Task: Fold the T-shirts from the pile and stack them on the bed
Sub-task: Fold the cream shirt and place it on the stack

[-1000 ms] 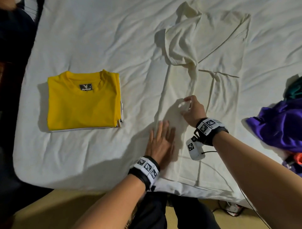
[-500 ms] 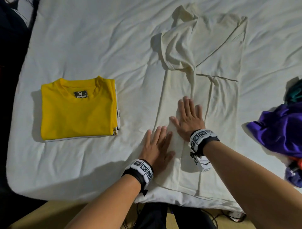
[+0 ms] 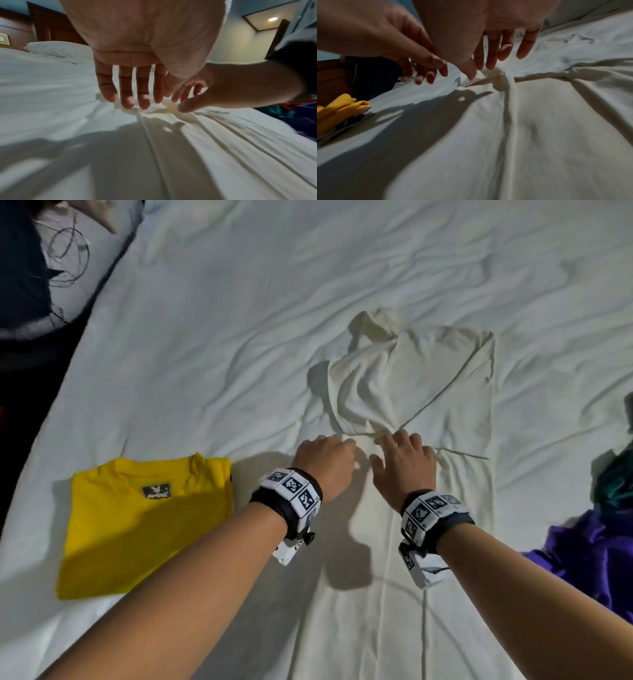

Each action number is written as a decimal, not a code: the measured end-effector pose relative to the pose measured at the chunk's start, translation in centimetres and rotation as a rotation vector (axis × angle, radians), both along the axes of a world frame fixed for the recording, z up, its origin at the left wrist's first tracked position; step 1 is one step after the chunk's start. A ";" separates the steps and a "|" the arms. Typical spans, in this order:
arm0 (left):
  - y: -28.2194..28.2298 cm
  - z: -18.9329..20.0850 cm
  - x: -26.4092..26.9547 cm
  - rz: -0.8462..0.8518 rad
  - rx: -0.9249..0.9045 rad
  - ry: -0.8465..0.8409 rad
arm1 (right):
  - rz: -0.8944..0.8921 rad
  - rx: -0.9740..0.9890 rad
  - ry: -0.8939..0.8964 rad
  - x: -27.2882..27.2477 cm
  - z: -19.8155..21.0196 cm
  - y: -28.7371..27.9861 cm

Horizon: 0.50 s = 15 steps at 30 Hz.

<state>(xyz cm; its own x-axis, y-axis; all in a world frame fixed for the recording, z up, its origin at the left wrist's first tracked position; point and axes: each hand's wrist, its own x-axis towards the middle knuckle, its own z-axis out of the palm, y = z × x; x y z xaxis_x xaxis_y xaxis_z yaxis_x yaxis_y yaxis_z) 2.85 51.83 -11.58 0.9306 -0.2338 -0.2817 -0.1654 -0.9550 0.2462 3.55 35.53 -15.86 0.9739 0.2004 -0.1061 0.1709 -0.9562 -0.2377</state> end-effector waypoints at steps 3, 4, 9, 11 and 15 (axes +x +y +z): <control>0.9 -1.5 5.9 0.098 0.040 -0.055 | 0.112 -0.012 -0.027 2.6 -0.5 1.0; 1.2 -1.9 7.8 0.129 0.062 -0.063 | 0.154 -0.024 -0.032 3.3 -0.8 1.4; 1.9 -4.5 15.6 0.140 0.078 -0.054 | 0.268 -0.116 -0.076 6.6 -2.4 2.6; 1.5 -5.2 17.5 0.126 0.041 -0.026 | 0.280 -0.105 -0.135 7.5 -3.0 2.4; 0.8 -5.3 19.6 0.135 -0.019 -0.017 | 0.162 0.054 -0.217 7.8 -3.2 1.4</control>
